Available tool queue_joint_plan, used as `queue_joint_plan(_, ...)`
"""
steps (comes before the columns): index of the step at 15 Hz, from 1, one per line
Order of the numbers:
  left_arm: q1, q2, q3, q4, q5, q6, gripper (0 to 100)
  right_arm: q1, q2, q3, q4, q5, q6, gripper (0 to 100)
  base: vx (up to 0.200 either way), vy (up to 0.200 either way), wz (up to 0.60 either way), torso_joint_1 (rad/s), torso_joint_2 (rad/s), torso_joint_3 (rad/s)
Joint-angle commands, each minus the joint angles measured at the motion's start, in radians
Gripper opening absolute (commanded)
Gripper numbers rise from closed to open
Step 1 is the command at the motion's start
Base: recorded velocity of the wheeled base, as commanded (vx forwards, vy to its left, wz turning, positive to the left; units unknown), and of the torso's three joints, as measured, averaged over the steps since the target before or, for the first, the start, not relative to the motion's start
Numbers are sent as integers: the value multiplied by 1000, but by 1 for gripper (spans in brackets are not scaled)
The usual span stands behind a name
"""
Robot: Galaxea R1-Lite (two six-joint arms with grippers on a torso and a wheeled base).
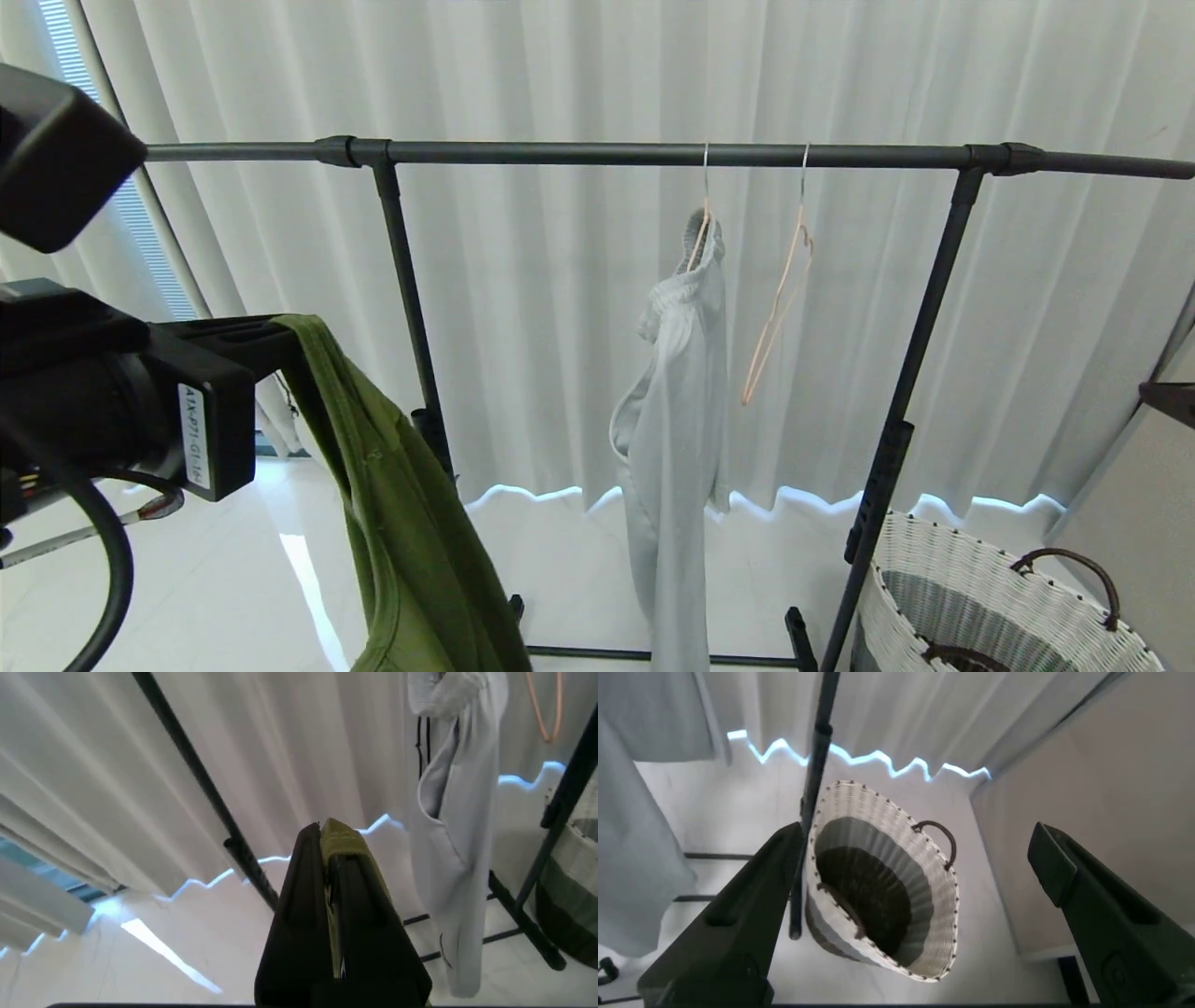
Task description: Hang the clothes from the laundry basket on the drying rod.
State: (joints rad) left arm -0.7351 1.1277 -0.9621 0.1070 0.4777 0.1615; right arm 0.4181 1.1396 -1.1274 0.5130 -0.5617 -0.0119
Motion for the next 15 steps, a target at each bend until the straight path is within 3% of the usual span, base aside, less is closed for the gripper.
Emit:
queue_joint_plan(1,0,0,0,-3,1,0,0,1,2,0,-1,0,0,100,0,0,0,0,0,0)
queue_joint_plan(7,2,6,26,-69,1,4,0,1,-1,0,-1,0,0,100,0,0,0,0,0,0)
queue_joint_plan(15,22,12,33,-69,-1,3,0,-1,-7,2,-1,0,1,100,175,0,0,2,0,1)
